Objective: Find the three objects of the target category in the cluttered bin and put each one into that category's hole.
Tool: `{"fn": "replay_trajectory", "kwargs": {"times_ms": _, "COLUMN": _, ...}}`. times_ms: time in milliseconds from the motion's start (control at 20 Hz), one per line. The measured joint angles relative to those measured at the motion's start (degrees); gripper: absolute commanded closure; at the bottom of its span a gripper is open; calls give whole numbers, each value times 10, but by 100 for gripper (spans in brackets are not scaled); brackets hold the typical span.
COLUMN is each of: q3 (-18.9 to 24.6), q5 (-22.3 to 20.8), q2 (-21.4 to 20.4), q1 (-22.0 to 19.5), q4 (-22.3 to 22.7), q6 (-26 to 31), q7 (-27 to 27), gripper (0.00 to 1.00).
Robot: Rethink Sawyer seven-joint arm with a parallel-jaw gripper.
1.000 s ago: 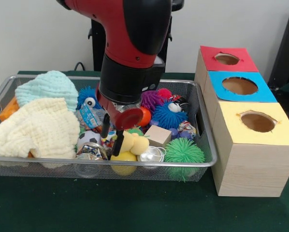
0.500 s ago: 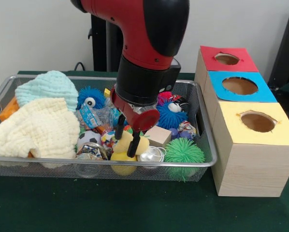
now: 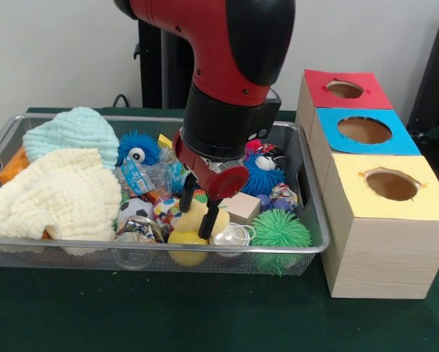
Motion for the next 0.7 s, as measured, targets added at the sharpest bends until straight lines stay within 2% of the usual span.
{"fn": "replay_trajectory", "kwargs": {"times_ms": 700, "q3": 1, "q5": 0, "q2": -12, "q1": -1, "q4": 12, "q6": 0, "q7": 0, "gripper": 0}}
